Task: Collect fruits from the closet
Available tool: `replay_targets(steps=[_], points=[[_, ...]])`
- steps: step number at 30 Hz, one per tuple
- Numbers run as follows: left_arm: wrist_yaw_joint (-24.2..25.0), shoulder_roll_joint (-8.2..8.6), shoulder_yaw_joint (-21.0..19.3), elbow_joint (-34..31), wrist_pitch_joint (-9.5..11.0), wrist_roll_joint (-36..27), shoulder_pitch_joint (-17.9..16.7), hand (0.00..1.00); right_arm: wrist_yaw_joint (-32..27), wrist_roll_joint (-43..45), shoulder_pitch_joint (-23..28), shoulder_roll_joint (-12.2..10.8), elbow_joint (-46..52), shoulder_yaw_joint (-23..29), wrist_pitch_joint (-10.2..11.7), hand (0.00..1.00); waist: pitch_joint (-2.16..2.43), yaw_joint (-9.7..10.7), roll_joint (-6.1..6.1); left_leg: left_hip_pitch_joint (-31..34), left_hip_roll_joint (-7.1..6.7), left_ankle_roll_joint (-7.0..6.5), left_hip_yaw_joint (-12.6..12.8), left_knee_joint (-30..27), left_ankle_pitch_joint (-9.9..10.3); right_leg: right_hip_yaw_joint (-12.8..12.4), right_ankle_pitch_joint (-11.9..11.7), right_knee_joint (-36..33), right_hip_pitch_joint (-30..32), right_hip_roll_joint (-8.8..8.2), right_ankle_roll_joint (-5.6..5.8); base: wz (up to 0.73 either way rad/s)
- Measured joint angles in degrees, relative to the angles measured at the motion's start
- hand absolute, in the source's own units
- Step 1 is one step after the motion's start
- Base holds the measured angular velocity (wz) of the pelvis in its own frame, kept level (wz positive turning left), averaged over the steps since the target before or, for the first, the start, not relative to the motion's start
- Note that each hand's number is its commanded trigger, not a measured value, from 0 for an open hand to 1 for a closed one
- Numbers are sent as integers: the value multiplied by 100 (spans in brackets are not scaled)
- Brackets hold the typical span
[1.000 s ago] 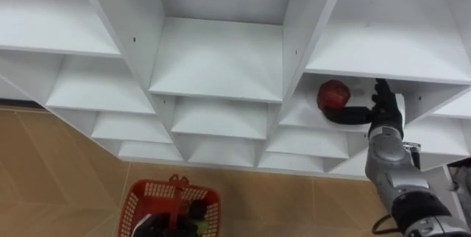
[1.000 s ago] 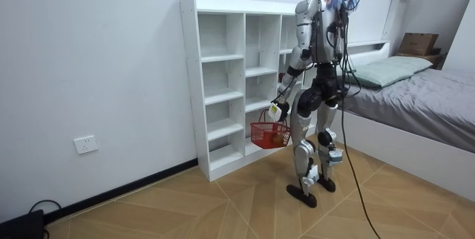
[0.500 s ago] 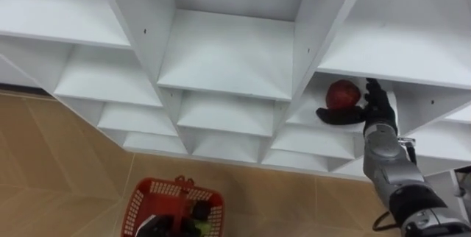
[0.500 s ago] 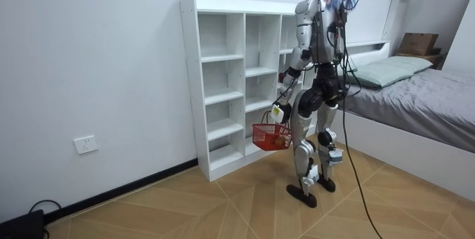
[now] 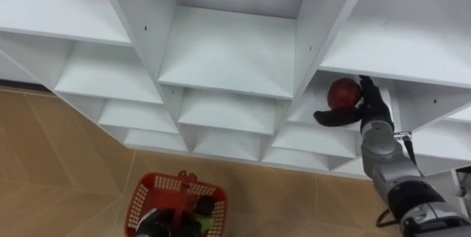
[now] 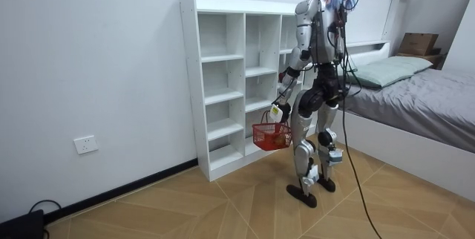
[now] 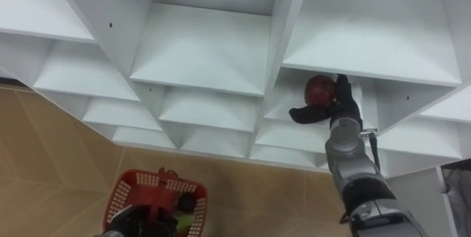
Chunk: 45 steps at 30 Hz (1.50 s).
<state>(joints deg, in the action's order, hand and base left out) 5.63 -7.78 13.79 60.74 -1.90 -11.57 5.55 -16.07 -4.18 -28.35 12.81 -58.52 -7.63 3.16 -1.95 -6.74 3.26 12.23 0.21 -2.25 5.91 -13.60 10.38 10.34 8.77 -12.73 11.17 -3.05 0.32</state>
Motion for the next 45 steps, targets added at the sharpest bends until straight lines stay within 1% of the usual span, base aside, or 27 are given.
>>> replay_targets(steps=[5, 7, 9, 17, 18, 19, 20, 21, 23, 25, 28, 31, 36, 45], points=[[-8, -2, -7, 5, 0, 9, 4, 100, 0, 55, -81, 1, -122, 0, 1, 0, -13, -3, -7, 3, 0, 0, -5, -10, 0, 12, -1, 0, -8, 1, -2, 0], [-10, -2, -6, 5, 0, 8, 4, 100, 0, 87, -127, 10, -156, 0, 0, 0, -36, -1, -17, 19, 0, 0, -19, -27, 0, 41, -4, 0, -10, -3, -5, 2], [-10, -3, -6, 6, -1, 7, 4, 100, 0, 130, -128, 21, -157, 0, -4, 0, -46, -1, -21, 38, 0, 0, -39, -48, 0, 70, -5, 0, -10, -5, -7, 6], [-9, 1, -5, 7, -3, 7, 9, 100, 14, 195, -137, 59, -157, 1, -16, 0, -51, -1, -29, 92, 3, 0, -56, -110, 1, 94, -9, -2, -1, -5, -14, 1], [-9, 1, -5, 7, -3, 10, 12, 100, 13, 195, -137, 60, -158, 1, -17, 13, -52, -1, -30, 103, 3, 0, -74, -117, 1, 104, -9, -3, 0, -4, -14, 4], [-9, 2, -5, 6, -3, 8, 18, 100, 14, 195, -138, 61, -163, 1, -21, 54, -52, -2, -30, 106, 3, 0, -80, -118, 1, 112, -9, -3, 0, -4, -15, 4], [-8, 2, -5, 6, -3, 8, 18, 100, 14, 195, -138, 61, -163, 1, -21, 72, -51, -2, -31, 106, 3, 0, -81, -118, 1, 114, -10, -3, 0, -4, -15, 0], [-8, 4, -5, 7, -3, 12, 18, 100, 14, 203, -139, 64, -165, 1, -22, 100, -52, -4, -34, 106, 3, 0, -82, -119, 1, 114, -10, -5, 1, -4, -15, 0], [-2, 4, -6, 7, -5, 71, 18, 100, -10, 250, -141, 95, -170, 2, -22, 100, -52, -7, -38, 107, 2, 0, -86, -119, 1, 115, -10, -9, 2, -4, -15, 0], [-1, 3, -5, 6, -14, 118, 18, 100, -25, 272, -167, 215, -191, 2, -22, 100, -51, -8, -39, 107, 2, 0, -93, -125, 1, 118, -10, -18, 3, -4, -15, 0], [5, 4, -5, 6, -15, 118, 19, 100, 1, 273, -180, 287, -210, 1, -26, 100, -50, -30, -40, 107, 6, 0, -97, -128, 0, 118, -10, -20, 3, 1, -16, 0], [19, 5, -5, 6, -18, 119, 26, 100, 12, 275, -183, 302, -211, 4, -80, 100, -50, -80, -40, 111, 5, 1, -109, -129, 0, 132, -9, -26, 3, 0, -15, 1], [61, 10, 0, 3, -18, 117, 33, 100, 200, 261, -190, 285, -210, -14, -73, 100, -46, -152, -34, 110, 0, 1, -134, -133, 0, 151, -9, -50, 5, -10, -15, 1], [123, 13, -4, 4, -18, 116, 36, 100, 314, 242, -191, 271, -326, -16, -78, 100, -38, -167, -20, 111, 1, 1, -139, -198, -1, 193, -9, -108, -2, -25, -15, 0]])
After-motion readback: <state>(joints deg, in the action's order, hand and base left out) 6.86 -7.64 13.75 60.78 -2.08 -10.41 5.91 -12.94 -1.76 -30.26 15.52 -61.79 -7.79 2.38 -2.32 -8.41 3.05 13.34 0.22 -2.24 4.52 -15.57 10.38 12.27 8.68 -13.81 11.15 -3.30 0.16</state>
